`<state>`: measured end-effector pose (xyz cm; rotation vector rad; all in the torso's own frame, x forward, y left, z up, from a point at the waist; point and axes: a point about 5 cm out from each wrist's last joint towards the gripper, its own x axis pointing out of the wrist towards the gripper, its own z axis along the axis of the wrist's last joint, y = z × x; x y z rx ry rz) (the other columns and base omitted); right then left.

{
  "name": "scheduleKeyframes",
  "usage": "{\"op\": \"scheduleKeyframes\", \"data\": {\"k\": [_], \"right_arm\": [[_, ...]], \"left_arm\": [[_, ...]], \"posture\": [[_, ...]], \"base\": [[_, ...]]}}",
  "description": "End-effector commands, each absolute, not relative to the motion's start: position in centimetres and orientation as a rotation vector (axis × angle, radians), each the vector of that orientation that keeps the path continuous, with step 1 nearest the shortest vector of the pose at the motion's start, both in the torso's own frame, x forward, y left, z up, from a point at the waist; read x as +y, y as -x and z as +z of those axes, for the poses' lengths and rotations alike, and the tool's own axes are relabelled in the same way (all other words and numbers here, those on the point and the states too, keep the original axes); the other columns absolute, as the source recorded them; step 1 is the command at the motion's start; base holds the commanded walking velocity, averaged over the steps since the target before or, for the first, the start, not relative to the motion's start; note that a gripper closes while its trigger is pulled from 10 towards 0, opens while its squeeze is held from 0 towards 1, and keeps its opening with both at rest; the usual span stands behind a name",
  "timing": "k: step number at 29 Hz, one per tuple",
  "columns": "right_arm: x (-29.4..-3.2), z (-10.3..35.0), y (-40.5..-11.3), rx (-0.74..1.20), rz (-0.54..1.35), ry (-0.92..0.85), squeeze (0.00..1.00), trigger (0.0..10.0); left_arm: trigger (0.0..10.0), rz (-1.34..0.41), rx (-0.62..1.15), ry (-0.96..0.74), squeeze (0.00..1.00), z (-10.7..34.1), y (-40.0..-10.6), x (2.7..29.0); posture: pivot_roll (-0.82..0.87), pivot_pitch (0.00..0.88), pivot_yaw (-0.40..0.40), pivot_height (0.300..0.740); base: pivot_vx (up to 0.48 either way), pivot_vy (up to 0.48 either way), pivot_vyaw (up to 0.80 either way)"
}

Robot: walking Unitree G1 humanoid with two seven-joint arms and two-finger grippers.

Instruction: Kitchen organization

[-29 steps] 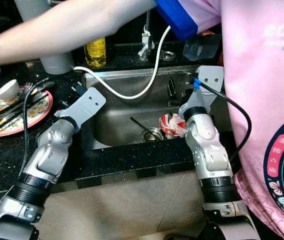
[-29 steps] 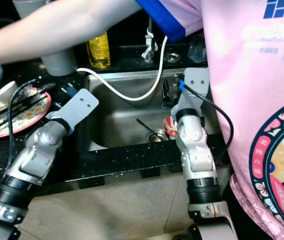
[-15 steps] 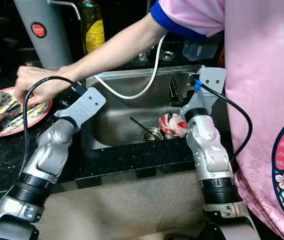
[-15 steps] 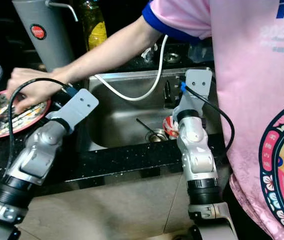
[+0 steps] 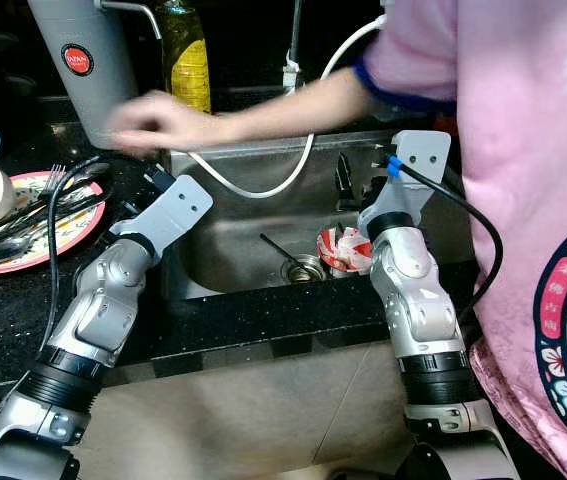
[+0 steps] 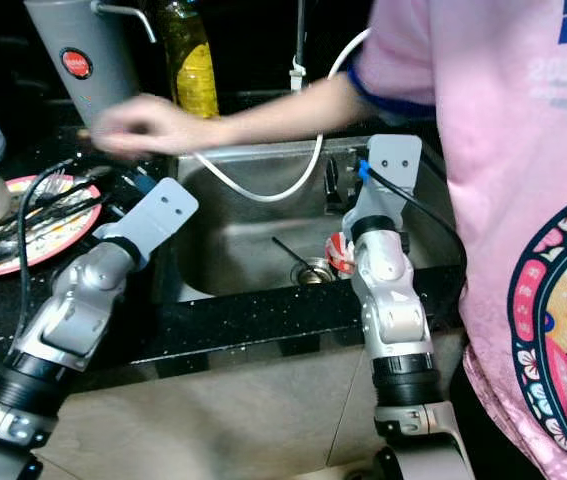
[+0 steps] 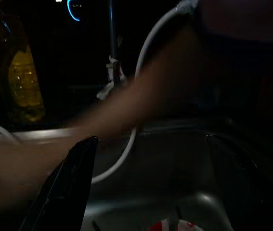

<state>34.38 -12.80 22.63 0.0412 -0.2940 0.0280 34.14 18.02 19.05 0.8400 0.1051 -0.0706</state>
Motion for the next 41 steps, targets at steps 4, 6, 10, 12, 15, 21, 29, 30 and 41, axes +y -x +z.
{"op": "scheduleKeyframes", "data": {"k": [4,6,10,12,15,21,29,30,41], "right_arm": [[-13.02,22.81,-34.27,-0.299,0.017,-0.042,0.00,10.0],[-12.99,22.91,-34.31,-0.302,0.017,-0.044,0.00,10.0],[-12.94,22.83,-34.33,-0.300,0.021,-0.044,0.00,10.0],[-12.93,22.81,-34.32,-0.299,0.022,-0.043,0.00,10.0],[-12.94,22.87,-34.35,-0.298,0.025,-0.045,0.00,10.0],[-12.48,22.76,-34.55,-0.292,0.043,-0.044,0.00,10.0],[-12.96,22.34,-34.17,-0.280,0.027,-0.040,0.00,10.0],[-13.01,22.33,-34.17,-0.280,0.024,-0.040,0.00,10.0],[-12.94,22.61,-34.26,-0.292,0.018,-0.047,0.00,10.0]], "left_arm": [[10.0,-0.074,0.120,-0.845,0.00,18.61,-34.27,17.81],[10.0,-0.074,0.120,-0.845,0.00,18.58,-34.26,17.77],[10.0,-0.074,0.120,-0.845,0.00,18.56,-34.20,17.68],[10.0,-0.074,0.119,-0.845,0.00,18.56,-34.17,17.65],[10.0,-0.075,0.117,-0.845,0.00,18.59,-34.03,17.52],[10.0,-0.075,0.115,-0.844,0.00,18.65,-33.93,17.47],[10.0,-0.074,0.116,-0.845,0.00,18.72,-33.92,17.65],[10.0,-0.073,0.117,-0.845,0.00,18.70,-33.93,17.68],[10.0,-0.073,0.119,-0.846,0.00,18.65,-34.00,17.74]], "posture": [[0.02,0.000,0.024,0.740],[0.02,0.000,0.020,0.740],[0.02,0.000,0.016,0.740],[0.02,0.000,0.015,0.740],[0.03,0.000,0.004,0.740],[0.04,0.000,0.000,0.740],[0.03,0.000,0.007,0.740],[0.03,0.000,0.007,0.740],[0.03,0.000,0.018,0.740]], "base": [[0.000,0.000,0.00],[0.000,0.000,0.00],[0.000,0.000,0.00],[0.000,0.000,0.00],[0.000,0.000,0.00],[0.000,0.000,0.00],[0.000,0.000,0.00],[0.000,0.000,0.00],[0.000,0.000,0.00]]}}
